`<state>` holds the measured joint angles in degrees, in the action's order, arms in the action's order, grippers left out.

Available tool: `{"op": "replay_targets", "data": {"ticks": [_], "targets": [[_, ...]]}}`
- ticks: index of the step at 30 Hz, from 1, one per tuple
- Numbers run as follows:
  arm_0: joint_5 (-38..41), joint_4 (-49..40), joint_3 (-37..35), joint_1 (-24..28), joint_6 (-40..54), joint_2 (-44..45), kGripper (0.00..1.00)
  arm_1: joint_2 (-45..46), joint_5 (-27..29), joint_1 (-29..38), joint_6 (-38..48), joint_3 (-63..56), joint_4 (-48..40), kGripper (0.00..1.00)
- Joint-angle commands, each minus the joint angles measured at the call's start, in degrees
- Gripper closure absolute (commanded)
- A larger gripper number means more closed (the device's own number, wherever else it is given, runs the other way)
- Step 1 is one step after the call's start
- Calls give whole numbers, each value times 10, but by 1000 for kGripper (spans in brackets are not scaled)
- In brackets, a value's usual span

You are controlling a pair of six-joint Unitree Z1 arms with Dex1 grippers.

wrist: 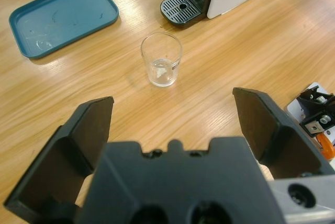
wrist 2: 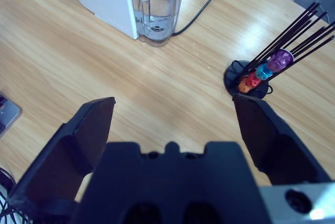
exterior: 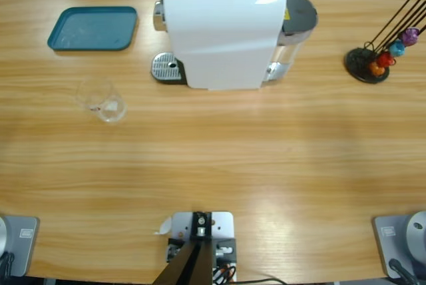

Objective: Pour coffee

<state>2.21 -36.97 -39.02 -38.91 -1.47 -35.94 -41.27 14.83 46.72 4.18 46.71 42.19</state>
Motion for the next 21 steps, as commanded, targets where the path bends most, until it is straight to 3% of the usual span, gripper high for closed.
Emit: {"op": "replay_targets", "data": {"ticks": [1, 7, 10, 14, 21], "targets": [[3, -9, -2, 6, 6, 3, 0, 11, -2, 6, 6, -16, 0, 0], [1, -2, -5, 6, 6, -6, 0, 12, -2, 6, 7, -17, -3, 0], [-2, 56, -7, 6, 5, -17, 0, 4, -4, 6, 14, -16, -1, 0], [1, 86, -49, 6, 4, -126, 0, 5, -4, 6, 13, -15, 0, 0], [9, 224, -92, 6, -5, -281, 0, 6, -21, 6, 6, -15, -3, 0]]}}
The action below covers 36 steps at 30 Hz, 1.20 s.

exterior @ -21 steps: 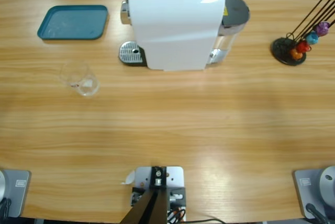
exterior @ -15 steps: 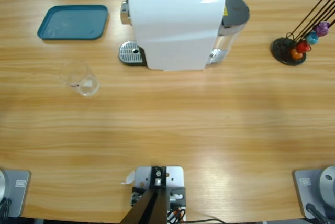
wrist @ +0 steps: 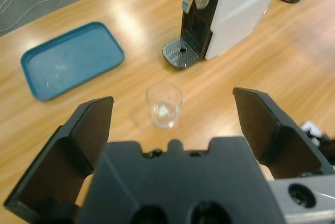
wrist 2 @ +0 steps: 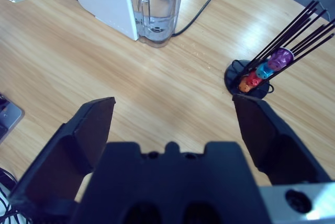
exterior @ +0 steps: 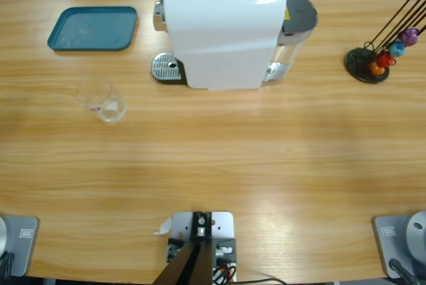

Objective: Pour coffee

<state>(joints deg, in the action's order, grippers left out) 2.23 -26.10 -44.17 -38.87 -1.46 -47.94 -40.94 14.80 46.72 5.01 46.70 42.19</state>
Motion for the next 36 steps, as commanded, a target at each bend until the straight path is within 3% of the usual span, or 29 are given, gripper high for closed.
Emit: {"op": "replay_targets", "data": {"ticks": [1, 6, 11, 17, 32, 36], "targets": [[6, 131, -54, 5, -19, -189, 0, 3, -23, 6, -3, -15, -3, 0], [23, 190, -127, 5, -207, -292, 0, -1, -35, 6, -3, -15, -7, 0], [60, 191, -183, 5, -324, -389, 0, -38, -36, 6, -2, -6, 5, 0], [66, 191, -207, 5, -402, -436, 38, -43, -34, 6, 0, -4, 5, 0], [117, 221, -235, 6, -415, -508, 69, -33, -33, 6, 3, -6, 5, 0], [148, 235, -236, 6, -435, -518, 162, -27, -32, 5, 3, -7, 5, 0]]}}
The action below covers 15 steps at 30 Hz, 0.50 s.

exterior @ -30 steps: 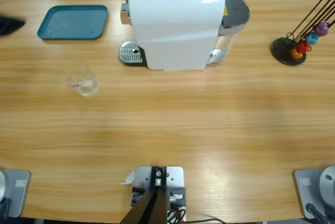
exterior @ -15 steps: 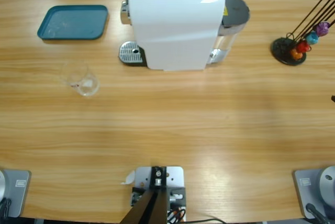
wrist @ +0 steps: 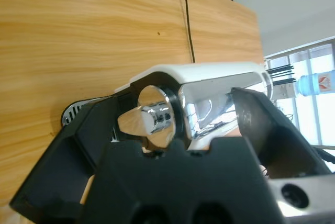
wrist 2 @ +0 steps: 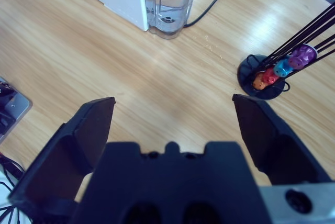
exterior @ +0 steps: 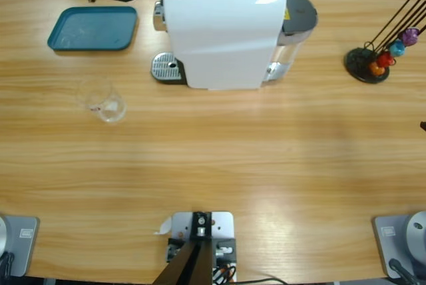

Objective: Pour coffee

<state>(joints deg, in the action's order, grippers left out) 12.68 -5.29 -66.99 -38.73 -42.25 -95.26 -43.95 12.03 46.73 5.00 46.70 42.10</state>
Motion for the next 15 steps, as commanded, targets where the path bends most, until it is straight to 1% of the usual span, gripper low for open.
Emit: {"op": "replay_targets", "data": {"ticks": [1, 5, 9, 10, 11, 12, 15], "targets": [[52, 28, -8, 5, -31, -47, 167, 4, -4, 5, 3, -7, 6, 0], [59, 29, -8, 5, -41, -45, 223, 4, -4, 5, 4, -7, 6, 0], [65, 29, -6, 5, -42, -38, 235, 4, -4, 5, 4, -7, 6, 0], [65, 29, -5, 5, -44, -36, 254, 4, -4, 5, 4, -7, 6, 0], [68, 29, -5, 5, -45, -33, 358, 5, -4, 5, 4, -7, 6, 0], [71, 29, -5, 5, -49, -30, 427, 5, -4, 5, 4, -7, 6, 0], [82, 29, -4, 5, -52, -25, 441, 10, -3, 5, 4, -8, 6, 0]]}}
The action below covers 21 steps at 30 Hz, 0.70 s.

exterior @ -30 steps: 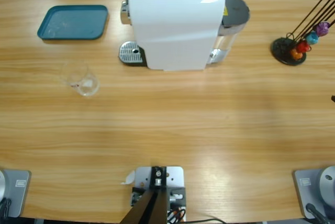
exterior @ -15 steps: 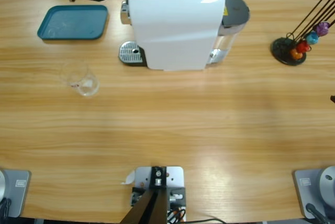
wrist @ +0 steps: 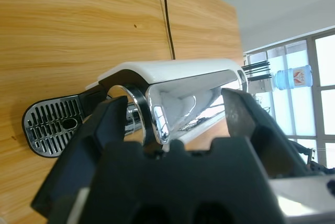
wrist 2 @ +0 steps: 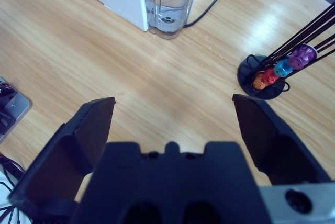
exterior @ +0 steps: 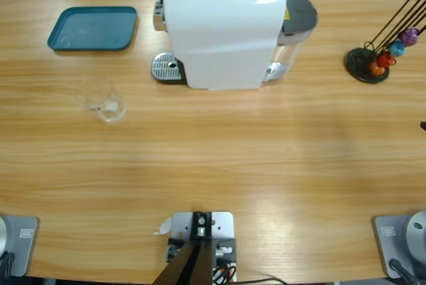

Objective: Pour coffee

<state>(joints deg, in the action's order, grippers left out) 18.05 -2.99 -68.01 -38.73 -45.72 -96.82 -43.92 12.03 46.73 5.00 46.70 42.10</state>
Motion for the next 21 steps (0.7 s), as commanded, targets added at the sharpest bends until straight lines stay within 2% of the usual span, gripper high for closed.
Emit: {"op": "replay_targets", "data": {"ticks": [1, 3, 5, 8, 10, 11, 21], "targets": [[31, 6, 8, 5, -18, -8, 441, 11, -3, 2, 5, -8, 6, 0], [35, 6, 13, 5, -20, -6, 464, 12, -3, -7, 5, -9, 6, 0], [41, 6, 15, 5, -21, -5, 570, 12, -4, -8, 5, -9, 5, 0], [43, 6, 18, 5, -23, 0, 637, 9, -4, -8, 4, -9, 5, 0], [43, 6, 19, 5, -23, 5, 949, 9, -4, -8, 4, -9, 5, 0], [42, 6, 18, 5, -22, 7, 1000, 9, -4, -8, 4, -9, 5, 0], [46, 6, 19, 5, -20, 18, 1000, 9, -4, -8, 4, -8, 5, 0]]}}
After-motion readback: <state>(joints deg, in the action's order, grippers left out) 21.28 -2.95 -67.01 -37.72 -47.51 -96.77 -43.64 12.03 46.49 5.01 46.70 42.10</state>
